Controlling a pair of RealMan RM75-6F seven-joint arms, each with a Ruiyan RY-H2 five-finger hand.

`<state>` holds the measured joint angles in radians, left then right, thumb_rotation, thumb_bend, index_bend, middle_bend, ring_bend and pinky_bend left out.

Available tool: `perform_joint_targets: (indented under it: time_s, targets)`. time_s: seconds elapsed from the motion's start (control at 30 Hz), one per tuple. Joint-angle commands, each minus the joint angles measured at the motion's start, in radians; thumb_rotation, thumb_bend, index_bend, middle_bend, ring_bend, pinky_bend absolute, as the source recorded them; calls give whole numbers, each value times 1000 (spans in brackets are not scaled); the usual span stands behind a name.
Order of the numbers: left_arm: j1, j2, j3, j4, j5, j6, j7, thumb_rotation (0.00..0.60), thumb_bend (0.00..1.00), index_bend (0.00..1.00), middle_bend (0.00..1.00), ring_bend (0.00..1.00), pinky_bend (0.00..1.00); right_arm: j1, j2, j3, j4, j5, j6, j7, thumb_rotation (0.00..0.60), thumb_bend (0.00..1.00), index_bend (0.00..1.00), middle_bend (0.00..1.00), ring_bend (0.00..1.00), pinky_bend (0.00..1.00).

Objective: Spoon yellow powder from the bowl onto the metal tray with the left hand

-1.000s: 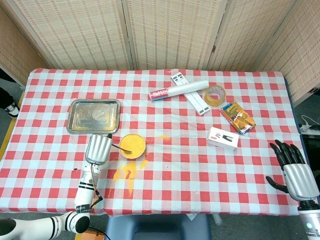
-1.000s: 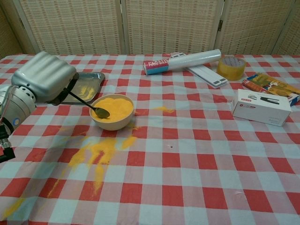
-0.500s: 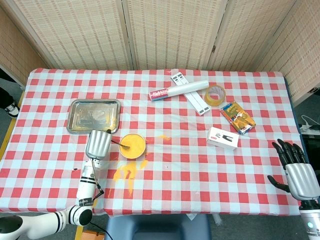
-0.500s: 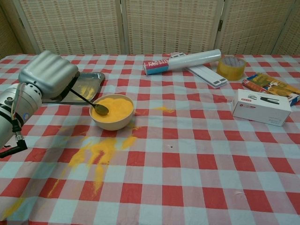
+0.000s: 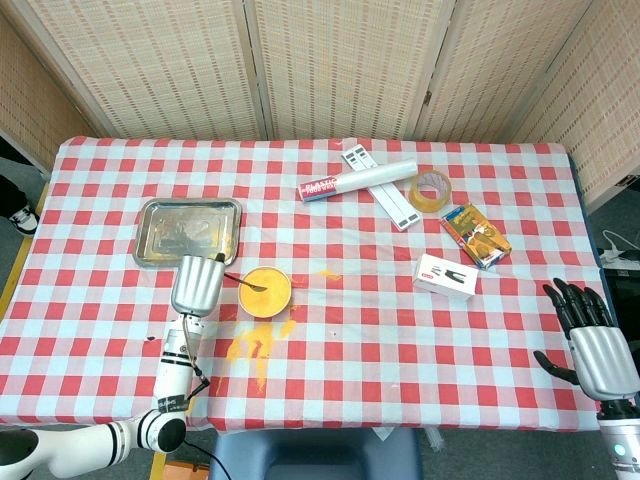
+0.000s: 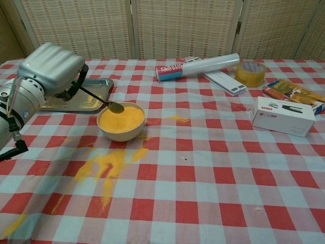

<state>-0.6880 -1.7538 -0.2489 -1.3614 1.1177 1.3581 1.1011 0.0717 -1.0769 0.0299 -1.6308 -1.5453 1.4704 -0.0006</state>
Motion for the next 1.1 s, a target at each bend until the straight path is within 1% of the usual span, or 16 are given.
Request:
perform_joint_targets:
  time_s: [0.03,0.3,0.43,0.67,0.83,1.1]
  targets:
    - [-12,-5,-10,17,-6,-10,0,600,791,934,1000,1000,1000,-1,1,1,0,1,2,1,600,122,0,0,0,0]
    - [-58,-51,-28,148,-31,-57,-9,600,785,934,1000,1000,1000,-6,5,11,3,12,15,9,600,122,0,0,0,0]
    - [-65,-67,-17,187,-25,-56,-4,600,780,934,1000,1000,1000,-4,5,11,5,15,9,8,600,122,0,0,0,0]
    - [-63,-83,23,226,10,-35,21,600,778,934,1000,1000,1000,-2,9,5,0,2,6,18,600,122,0,0,0,0]
    - [-49,-86,50,214,31,-21,27,600,777,934,1000,1000,1000,-5,12,4,-3,-3,13,21,600,123,0,0,0,0]
    - [-14,-34,75,75,55,15,51,600,777,934,1000,1000,1000,-5,13,-2,-5,-13,11,23,600,122,0,0,0,0]
